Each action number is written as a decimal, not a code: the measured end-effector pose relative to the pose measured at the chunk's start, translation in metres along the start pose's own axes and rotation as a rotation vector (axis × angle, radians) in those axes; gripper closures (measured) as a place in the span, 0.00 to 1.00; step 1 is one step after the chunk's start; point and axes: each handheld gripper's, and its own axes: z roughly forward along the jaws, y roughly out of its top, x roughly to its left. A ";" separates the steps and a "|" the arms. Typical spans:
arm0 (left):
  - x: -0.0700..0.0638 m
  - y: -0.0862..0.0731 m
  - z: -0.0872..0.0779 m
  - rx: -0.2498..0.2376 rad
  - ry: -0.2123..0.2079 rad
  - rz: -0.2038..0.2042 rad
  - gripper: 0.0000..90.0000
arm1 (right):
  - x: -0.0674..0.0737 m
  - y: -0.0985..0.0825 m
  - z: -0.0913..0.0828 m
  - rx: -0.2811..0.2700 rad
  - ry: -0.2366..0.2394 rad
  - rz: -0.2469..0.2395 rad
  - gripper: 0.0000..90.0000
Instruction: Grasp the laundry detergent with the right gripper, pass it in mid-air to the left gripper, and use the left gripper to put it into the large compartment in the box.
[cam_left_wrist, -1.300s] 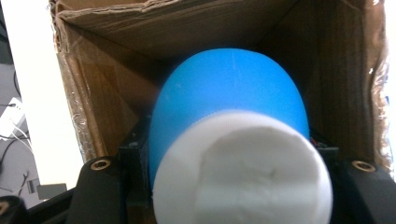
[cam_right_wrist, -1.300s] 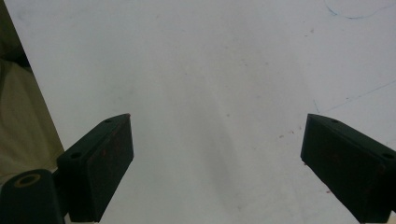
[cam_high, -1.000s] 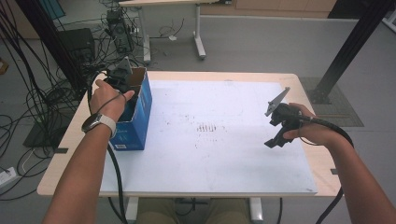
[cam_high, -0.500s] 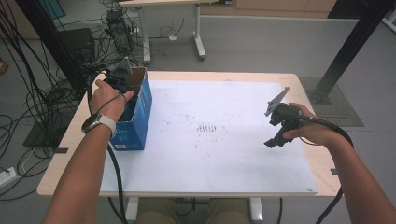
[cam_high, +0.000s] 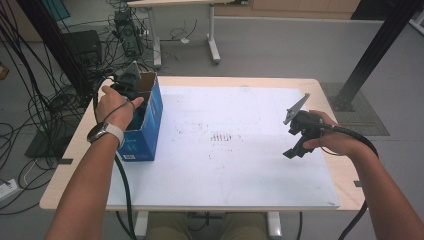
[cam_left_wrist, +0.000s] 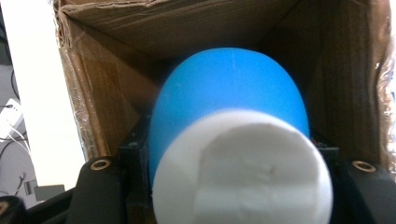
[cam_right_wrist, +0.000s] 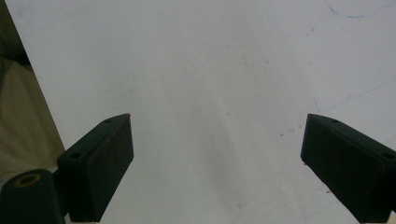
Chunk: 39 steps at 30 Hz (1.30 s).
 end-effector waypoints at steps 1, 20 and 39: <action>0.000 0.000 0.000 0.000 0.001 0.001 0.41 | 0.000 0.000 0.000 -0.001 -0.001 0.001 0.10; 0.000 -0.002 0.000 -0.012 0.001 0.002 0.41 | 0.000 0.003 0.000 -0.003 -0.002 -0.003 0.10; 0.000 -0.003 0.000 -0.015 0.000 0.000 0.41 | 0.001 0.001 0.002 -0.003 0.003 0.001 0.10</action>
